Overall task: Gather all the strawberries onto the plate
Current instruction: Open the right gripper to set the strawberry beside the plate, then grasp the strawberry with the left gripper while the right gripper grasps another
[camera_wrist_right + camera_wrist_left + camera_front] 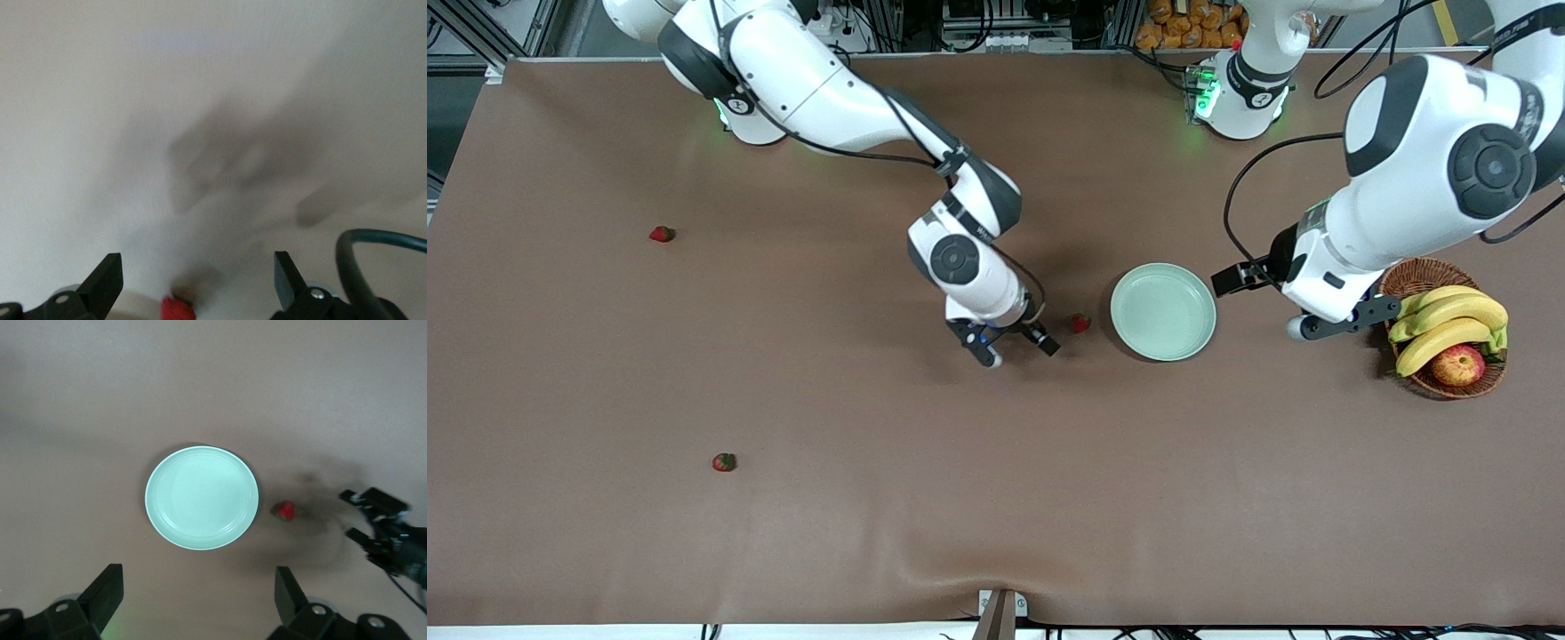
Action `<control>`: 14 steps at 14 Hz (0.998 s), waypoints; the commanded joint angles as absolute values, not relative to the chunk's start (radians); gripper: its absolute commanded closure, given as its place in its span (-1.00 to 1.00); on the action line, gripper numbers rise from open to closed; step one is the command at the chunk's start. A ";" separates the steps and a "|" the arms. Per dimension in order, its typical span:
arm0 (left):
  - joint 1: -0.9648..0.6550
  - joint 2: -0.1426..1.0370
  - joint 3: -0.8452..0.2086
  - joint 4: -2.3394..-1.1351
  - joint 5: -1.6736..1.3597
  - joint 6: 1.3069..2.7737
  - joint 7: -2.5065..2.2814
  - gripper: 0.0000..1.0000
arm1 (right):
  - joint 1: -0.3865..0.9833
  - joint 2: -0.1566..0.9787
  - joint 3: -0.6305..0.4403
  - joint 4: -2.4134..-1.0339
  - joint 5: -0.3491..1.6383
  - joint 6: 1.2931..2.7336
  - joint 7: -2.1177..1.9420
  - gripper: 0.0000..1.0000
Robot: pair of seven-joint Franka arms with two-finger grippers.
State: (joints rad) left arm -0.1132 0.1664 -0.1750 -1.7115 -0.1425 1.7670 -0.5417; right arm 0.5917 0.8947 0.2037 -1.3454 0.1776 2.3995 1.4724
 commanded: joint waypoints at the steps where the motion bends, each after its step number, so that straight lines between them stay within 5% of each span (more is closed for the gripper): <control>1: -0.127 0.146 -0.213 -1.822 -0.163 1.889 -0.624 -1.00 | 0.497 0.885 0.216 -1.263 0.169 2.234 1.450 -1.00; 6: -0.236 0.214 -0.276 -1.953 -0.141 2.143 -0.768 -1.00 | 0.300 0.856 0.225 -1.253 0.169 2.041 1.153 -1.00; 10: -0.342 0.386 -0.278 -1.933 0.045 2.265 -0.770 -1.00 | 0.161 0.838 0.210 -1.253 0.134 1.895 0.912 -1.00; 14: -0.382 0.563 -0.278 -1.815 0.181 2.293 -0.765 -1.00 | 0.084 0.836 0.215 -1.255 -0.102 1.890 0.775 -1.00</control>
